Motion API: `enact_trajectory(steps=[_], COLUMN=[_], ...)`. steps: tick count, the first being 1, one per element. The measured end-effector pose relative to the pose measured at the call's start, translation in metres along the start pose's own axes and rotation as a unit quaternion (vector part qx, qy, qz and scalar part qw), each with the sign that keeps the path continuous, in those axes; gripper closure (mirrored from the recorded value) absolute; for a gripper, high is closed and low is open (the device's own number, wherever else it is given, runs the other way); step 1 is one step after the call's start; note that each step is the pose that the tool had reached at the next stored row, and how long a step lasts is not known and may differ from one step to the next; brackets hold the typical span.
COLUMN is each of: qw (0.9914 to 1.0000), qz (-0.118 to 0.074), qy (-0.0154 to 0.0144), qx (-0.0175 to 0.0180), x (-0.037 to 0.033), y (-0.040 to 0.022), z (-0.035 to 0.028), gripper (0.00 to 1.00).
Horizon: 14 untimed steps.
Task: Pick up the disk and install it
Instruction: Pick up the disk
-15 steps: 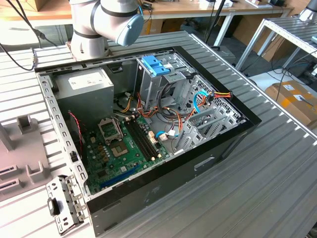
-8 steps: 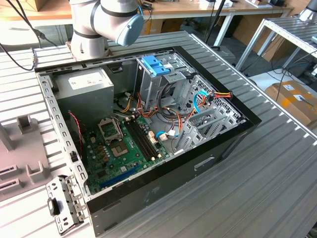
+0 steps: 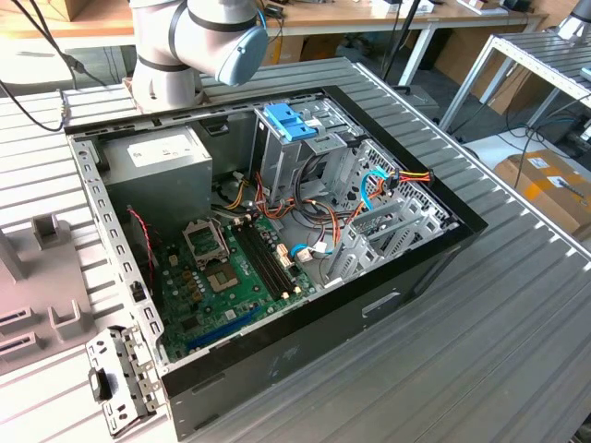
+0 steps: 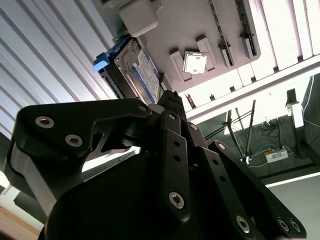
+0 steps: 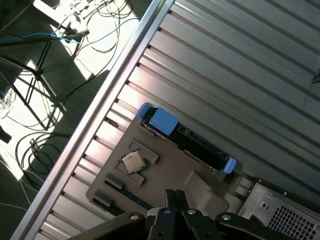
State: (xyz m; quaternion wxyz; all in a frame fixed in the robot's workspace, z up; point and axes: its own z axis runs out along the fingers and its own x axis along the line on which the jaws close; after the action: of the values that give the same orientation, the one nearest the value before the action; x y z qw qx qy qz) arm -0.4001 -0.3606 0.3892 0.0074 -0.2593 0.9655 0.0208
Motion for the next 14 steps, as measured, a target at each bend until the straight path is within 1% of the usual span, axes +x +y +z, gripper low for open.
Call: enact_trajectory(steps=[14], qw=[0.99971], qz=[-0.024], qy=[0.0009], qx=[-0.0006], x=[0.0], y=[0.0], z=[0.0], gripper=[0.89])
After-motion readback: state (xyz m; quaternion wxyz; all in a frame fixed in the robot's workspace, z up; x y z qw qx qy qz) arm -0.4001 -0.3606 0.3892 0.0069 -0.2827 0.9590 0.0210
